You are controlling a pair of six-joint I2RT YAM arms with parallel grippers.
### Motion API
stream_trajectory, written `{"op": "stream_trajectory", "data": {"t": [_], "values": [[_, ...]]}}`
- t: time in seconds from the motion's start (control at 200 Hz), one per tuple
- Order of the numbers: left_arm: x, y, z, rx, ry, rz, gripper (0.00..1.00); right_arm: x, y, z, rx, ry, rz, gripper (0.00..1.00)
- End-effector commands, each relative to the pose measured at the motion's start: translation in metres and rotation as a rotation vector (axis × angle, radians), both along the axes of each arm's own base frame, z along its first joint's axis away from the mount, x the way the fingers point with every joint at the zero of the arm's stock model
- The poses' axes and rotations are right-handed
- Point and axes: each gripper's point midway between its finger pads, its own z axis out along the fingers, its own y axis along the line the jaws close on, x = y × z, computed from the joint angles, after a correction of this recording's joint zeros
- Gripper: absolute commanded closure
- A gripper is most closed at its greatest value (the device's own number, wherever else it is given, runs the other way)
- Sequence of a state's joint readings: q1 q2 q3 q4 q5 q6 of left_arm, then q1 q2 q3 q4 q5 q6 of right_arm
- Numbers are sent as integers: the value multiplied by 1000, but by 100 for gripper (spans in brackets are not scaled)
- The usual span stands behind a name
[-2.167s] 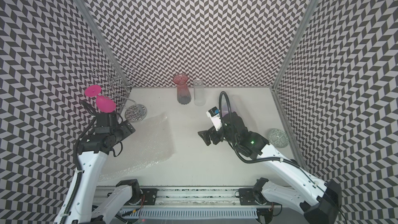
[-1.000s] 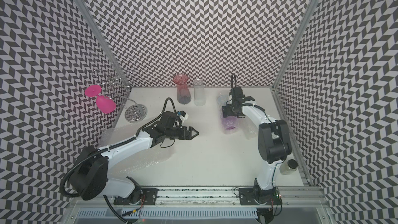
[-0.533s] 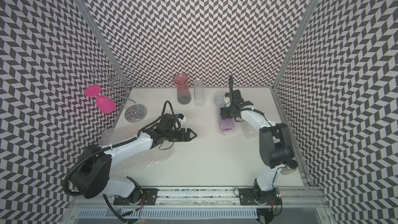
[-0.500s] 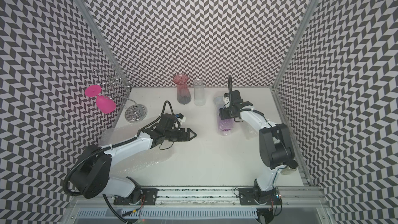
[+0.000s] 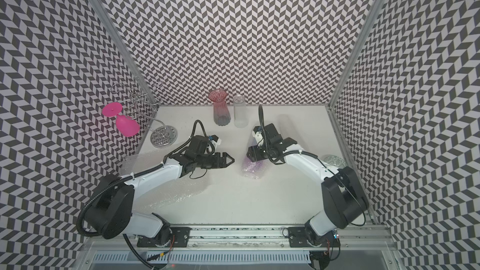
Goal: Unwrap the vase from the bubble wrap
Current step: Move the bubble wrap to the center of the board, then adjust the bubble wrap at the center of the board.
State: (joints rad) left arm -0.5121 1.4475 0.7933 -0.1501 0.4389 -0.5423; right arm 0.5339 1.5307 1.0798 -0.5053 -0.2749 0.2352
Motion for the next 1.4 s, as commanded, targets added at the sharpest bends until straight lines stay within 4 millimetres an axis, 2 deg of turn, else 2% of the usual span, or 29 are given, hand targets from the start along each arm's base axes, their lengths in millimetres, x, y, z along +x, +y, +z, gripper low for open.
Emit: {"op": "stream_trajectory", "data": {"t": [0.0,0.09,0.15,0.31,0.446,0.496,0.631,0.766,0.906,0.986,1.166,1.272,1.397], "values": [[2,0,8,-7,-34,-31,12,-15,4,12,59,50,0,28],[6,-6,16,19,-63,-62,12,-12,4,33,97,9,-17,27],[9,-15,21,68,-90,-95,11,-9,-3,40,114,4,-62,26],[21,-51,35,85,-133,-151,10,2,-41,38,206,44,-181,26],[39,-82,43,115,-156,-166,7,11,-75,33,206,49,-260,24],[45,-91,38,147,-149,-166,1,12,-82,30,202,53,-275,24],[61,-116,18,241,-142,-203,1,11,-96,18,179,62,-295,22],[66,-129,-3,299,-122,-212,2,5,-100,6,185,83,-300,22],[68,-115,-20,351,-105,-182,7,-4,-100,-10,166,121,-282,22],[71,-100,-24,348,-87,-146,10,-6,-102,-14,152,121,-276,22],[75,-61,-33,252,-3,-68,27,-10,-101,-18,144,129,-254,22],[72,-36,-45,248,46,-35,33,-13,-97,-19,167,135,-234,22],[63,-19,-57,256,85,-27,38,-16,-96,-21,176,141,-231,22]]}}
